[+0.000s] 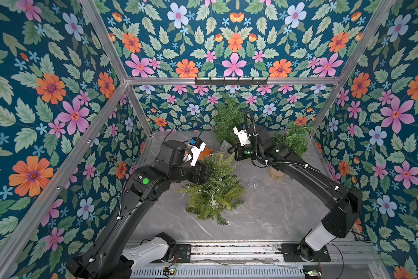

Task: Wrap string light around the christmas tree
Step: Wrap the light string around the Christmas tree.

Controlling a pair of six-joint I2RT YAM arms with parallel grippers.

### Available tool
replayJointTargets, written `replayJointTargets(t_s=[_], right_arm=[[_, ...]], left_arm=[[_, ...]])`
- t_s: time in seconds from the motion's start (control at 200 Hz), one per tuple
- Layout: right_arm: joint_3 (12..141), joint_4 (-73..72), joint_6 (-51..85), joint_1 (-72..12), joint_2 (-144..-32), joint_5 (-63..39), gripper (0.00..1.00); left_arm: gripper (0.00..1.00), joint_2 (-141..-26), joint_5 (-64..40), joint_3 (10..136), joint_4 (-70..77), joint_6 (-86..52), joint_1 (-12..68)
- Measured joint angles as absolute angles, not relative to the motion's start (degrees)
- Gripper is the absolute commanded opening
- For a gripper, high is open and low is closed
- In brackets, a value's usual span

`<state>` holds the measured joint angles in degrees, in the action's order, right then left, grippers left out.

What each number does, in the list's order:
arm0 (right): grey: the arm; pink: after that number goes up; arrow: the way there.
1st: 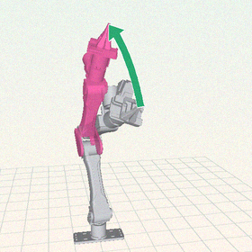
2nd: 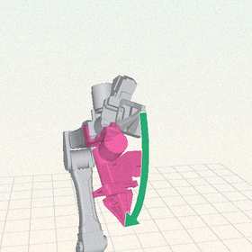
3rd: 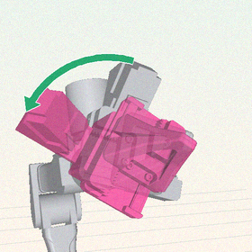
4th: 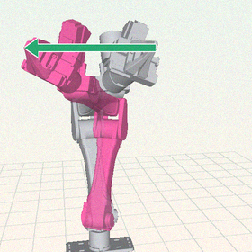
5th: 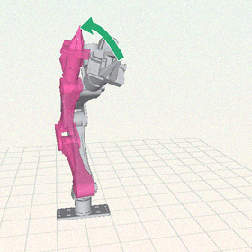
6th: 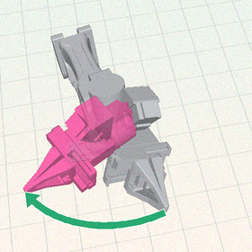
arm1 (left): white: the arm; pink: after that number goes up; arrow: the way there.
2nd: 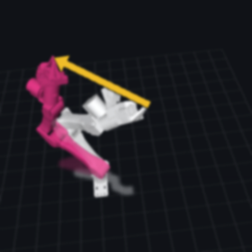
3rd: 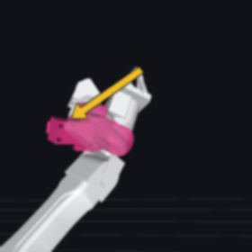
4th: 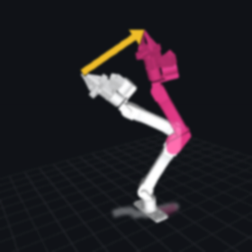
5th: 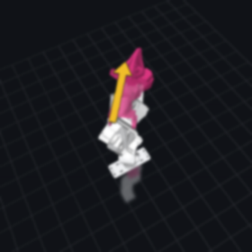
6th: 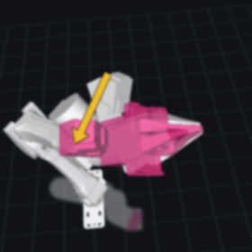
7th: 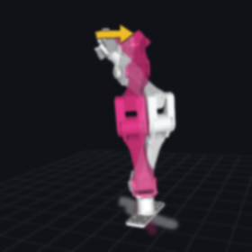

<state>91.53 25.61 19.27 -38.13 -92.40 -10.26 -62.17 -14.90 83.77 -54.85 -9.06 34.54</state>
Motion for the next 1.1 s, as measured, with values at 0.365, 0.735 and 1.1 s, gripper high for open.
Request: replayJointTargets(t_s=[0.365,0.735,1.1], right_arm=[[85.1,26.2,17.9,-38.1,-86.0,-7.5,0.0],[81.2,26.5,17.8,-38.1,-81.6,-8.0,0.0],[77.8,26.5,19.1,-39.7,-76.7,-9.9,0.0]], left_arm=[[0.21,-62.3,-14.5,82.5,-51.4,-11.0,34.5],[0.0,-61.0,-10.5,85.4,-54.1,-11.4,34.5],[0.0,-58.2,-0.2,85.1,-52.8,-11.5,34.5]])
